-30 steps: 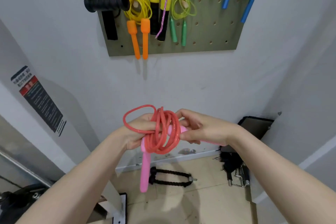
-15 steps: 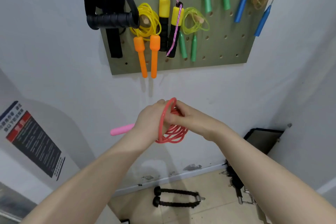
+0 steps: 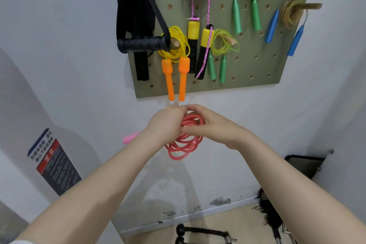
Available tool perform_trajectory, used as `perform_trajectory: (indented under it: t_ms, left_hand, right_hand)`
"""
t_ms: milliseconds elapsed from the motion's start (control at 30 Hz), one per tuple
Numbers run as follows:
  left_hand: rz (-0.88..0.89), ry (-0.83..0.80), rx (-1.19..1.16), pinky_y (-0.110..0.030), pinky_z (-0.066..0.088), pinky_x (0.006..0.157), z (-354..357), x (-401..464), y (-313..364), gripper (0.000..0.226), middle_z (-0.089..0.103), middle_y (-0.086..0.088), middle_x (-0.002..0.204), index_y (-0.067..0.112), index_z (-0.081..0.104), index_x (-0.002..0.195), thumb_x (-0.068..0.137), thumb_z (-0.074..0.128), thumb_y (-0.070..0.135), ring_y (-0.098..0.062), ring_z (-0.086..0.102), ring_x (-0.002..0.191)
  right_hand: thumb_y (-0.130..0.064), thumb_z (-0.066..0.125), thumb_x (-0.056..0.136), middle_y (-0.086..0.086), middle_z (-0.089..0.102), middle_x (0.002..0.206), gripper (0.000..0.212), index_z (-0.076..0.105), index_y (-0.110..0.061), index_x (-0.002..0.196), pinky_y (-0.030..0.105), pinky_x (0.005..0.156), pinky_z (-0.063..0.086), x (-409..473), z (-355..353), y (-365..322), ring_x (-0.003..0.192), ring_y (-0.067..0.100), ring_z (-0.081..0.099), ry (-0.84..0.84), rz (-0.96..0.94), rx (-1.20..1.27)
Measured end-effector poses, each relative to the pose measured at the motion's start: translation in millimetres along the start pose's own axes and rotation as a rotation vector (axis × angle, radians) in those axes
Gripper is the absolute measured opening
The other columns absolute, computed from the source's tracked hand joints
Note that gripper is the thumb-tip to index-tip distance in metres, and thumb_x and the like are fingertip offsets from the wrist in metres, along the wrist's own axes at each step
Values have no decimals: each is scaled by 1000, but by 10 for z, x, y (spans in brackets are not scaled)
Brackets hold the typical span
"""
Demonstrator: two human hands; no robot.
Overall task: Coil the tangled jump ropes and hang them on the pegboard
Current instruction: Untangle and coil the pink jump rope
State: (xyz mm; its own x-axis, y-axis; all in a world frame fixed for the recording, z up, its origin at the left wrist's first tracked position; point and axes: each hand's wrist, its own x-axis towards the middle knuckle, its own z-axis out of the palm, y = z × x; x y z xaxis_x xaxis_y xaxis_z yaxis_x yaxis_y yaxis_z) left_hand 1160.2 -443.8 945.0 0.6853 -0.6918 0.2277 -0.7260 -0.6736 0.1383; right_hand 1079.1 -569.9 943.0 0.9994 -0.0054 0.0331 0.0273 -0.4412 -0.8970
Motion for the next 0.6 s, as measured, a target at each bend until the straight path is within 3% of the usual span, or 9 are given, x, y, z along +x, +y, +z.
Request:
perform_trajectory:
  t_ms: [67, 133, 233, 400, 533, 600]
  left_hand:
    - [-24, -45, -275, -28, 45, 66, -60, 4, -65, 18, 59, -1, 90, 16, 54, 91, 78, 67, 14, -21, 60, 85]
    - [-36, -114, -561, -27, 52, 65, -124, -29, -87, 22, 64, -1, 84, 15, 58, 88, 73, 74, 13, -17, 63, 76]
    - [15, -221, -966, -32, 58, 74, -254, -74, -81, 29, 67, -9, 89, 11, 59, 94, 72, 75, 0, -17, 66, 75]
    - [212, -324, -1418, -24, 54, 66, -478, -94, -4, 37, 70, -2, 84, 11, 59, 101, 67, 66, -2, -14, 68, 77]
    - [166, -128, -1490, -19, 52, 59, -678, 28, 171, 33, 68, 4, 68, 3, 55, 109, 78, 66, -2, -7, 64, 61]
    - [108, 20, -1457, -23, 55, 66, -781, 133, 258, 37, 69, -3, 83, 5, 53, 114, 80, 67, 3, -10, 66, 69]
  right_hand:
    - [1, 56, 82, -3, 61, 111, 56, 44, -25, 130, 27, 86, 51, 15, -18, 57, 97, 10, 61, 20, -69, -161]
    - [7, 52, 80, -7, 60, 107, 56, 45, -24, 127, 20, 80, 50, -16, -64, 53, 91, 4, 60, 26, -93, -146]
    - [8, 57, 82, -8, 61, 106, 56, 44, -28, 123, 15, 76, 50, -58, -103, 39, 90, 3, 62, 82, -139, 3]
    - [-5, 67, 76, -1, 67, 100, 50, 52, -21, 121, 22, 81, 51, -79, -162, -144, 93, 11, 65, 106, -281, 274]
    - [-16, 62, 83, -8, 67, 77, 15, 61, -18, 98, 17, 69, 50, -45, -381, -431, 74, 4, 63, 231, -338, 236]
    - [-19, 61, 87, -5, 65, 78, 9, 63, -17, 95, 15, 65, 49, -15, -511, -544, 70, 2, 60, 376, -332, 147]
